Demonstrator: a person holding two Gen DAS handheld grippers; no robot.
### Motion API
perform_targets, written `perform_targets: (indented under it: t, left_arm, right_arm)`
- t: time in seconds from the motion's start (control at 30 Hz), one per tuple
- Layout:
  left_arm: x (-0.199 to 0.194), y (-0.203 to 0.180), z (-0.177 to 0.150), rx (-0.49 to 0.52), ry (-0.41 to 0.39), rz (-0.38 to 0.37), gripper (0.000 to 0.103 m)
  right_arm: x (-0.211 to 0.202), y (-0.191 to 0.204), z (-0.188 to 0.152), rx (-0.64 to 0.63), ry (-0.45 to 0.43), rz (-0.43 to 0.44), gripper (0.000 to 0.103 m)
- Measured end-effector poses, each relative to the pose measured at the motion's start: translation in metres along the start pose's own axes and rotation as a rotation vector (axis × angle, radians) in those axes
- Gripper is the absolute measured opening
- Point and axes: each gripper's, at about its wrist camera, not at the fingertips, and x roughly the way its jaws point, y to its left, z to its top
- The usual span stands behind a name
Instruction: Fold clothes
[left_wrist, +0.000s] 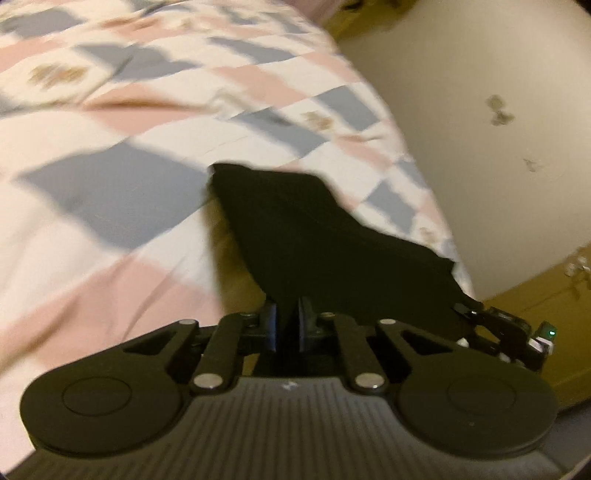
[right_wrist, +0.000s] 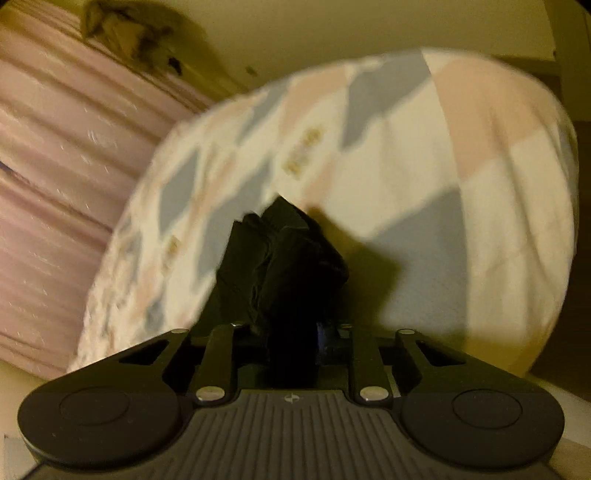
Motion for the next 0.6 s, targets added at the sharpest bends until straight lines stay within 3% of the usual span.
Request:
perform_targets:
  t: [0.1,0.17,0.2,0.23,0.27,0.33,0.37,0.47,0.5,0.53,0.57,0.6]
  left_arm:
    - [0.007,0.021,-0.009,-0.059,0.024,0.016,0.015]
    - [0.006,0.027,-0.008,-0.074,0.023,-0.001,0.023]
    - [0.004,0.023,-0.002,-0.039,0.003,0.011,0.030]
    - [0.003,0.018,0.003,-0.004,-0.018,0.024,0.052]
    - [0.004,0.013,0.009,0.032,-0.044,0.041,0.066]
    - [0.010,0.004,0.020,0.093,-0.068,0.062,0.064]
    - [0.017,0.001,0.026,0.117,-0.072,0.061,0.062]
    - [0.043,0.000,0.045,0.139,-0.053,0.054,0.058]
    - [0.053,0.003,0.051,0.133,-0.041,0.053,0.055]
    - [0.062,0.006,0.057,0.126,-0.030,0.052,0.047]
    - [0.068,0.011,0.061,0.112,-0.025,0.048,0.034]
    - [0.068,0.018,0.065,0.088,-0.027,0.044,0.031]
  right_arm:
    - [-0.015,0.005,-0.014,-0.085,-0.083,-0.077,0.037]
    - [-0.029,0.012,-0.025,-0.150,-0.161,-0.131,0.050]
    - [-0.036,0.016,-0.030,-0.182,-0.199,-0.158,0.051]
    - [-0.044,0.019,-0.035,-0.215,-0.238,-0.185,0.052]
    - [-0.051,0.025,-0.042,-0.255,-0.283,-0.217,0.051]
    - [-0.059,0.047,-0.062,-0.396,-0.364,-0.274,0.049]
    - [-0.060,0.057,-0.073,-0.469,-0.393,-0.288,0.042]
    - [-0.058,0.083,-0.105,-0.654,-0.436,-0.262,0.034]
    - [-0.052,0.086,-0.110,-0.688,-0.400,-0.200,0.031]
    - [-0.043,0.087,-0.113,-0.699,-0.349,-0.156,0.025]
    - [-0.032,0.085,-0.114,-0.693,-0.298,-0.150,0.019]
    - [-0.021,0.081,-0.115,-0.681,-0.253,-0.186,0.016]
